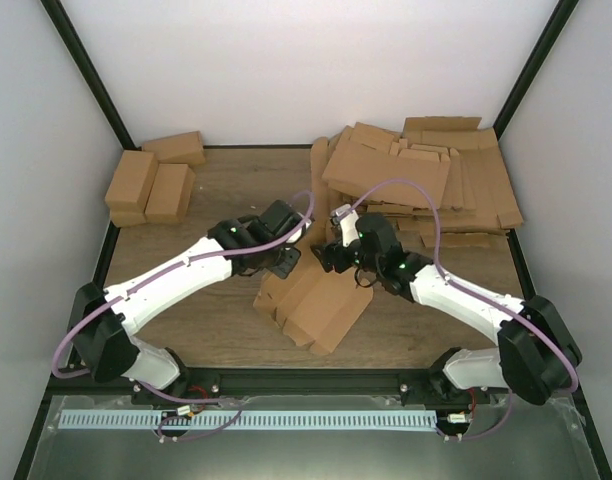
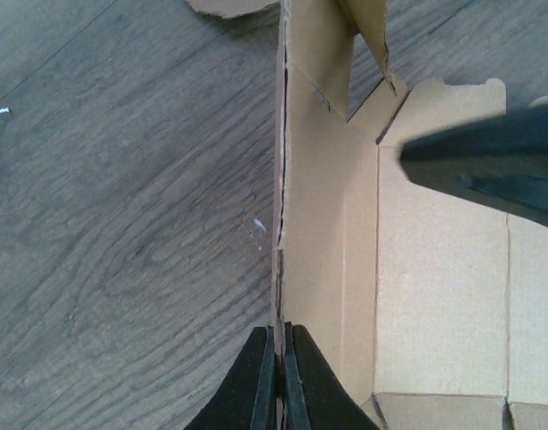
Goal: Fold the paper box
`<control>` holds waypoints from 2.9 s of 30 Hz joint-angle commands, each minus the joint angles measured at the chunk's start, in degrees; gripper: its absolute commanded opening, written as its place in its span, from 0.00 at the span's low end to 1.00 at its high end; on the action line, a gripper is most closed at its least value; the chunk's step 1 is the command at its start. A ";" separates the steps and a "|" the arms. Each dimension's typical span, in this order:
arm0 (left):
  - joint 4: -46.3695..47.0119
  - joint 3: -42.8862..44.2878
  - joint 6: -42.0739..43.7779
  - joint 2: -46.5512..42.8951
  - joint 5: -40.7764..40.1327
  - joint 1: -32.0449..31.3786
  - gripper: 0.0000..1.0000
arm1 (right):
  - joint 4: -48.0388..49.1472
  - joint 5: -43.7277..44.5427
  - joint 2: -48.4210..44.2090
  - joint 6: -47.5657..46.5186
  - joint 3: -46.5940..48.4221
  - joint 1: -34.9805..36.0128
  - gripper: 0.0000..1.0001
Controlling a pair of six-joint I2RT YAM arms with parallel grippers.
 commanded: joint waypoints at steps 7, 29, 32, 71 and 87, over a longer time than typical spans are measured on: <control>-1.96 1.11 0.73 -0.38 -6.07 -3.74 0.04 | 7.35 11.99 4.52 2.53 -2.15 0.50 0.63; -0.54 -0.62 1.44 -1.50 -11.30 -6.86 0.04 | 10.22 12.59 10.02 -0.79 -1.22 0.51 0.10; -0.65 -0.64 1.25 -0.86 -12.48 -7.07 0.04 | 10.14 12.42 10.20 -0.98 -0.90 0.50 0.01; 10.51 -10.92 0.30 11.66 -32.69 -20.77 0.04 | 9.05 5.11 3.21 10.23 -14.55 0.50 0.02; 10.44 -11.33 -0.74 13.03 -35.54 -23.42 0.04 | 9.96 -4.05 5.02 12.83 -15.52 0.57 0.10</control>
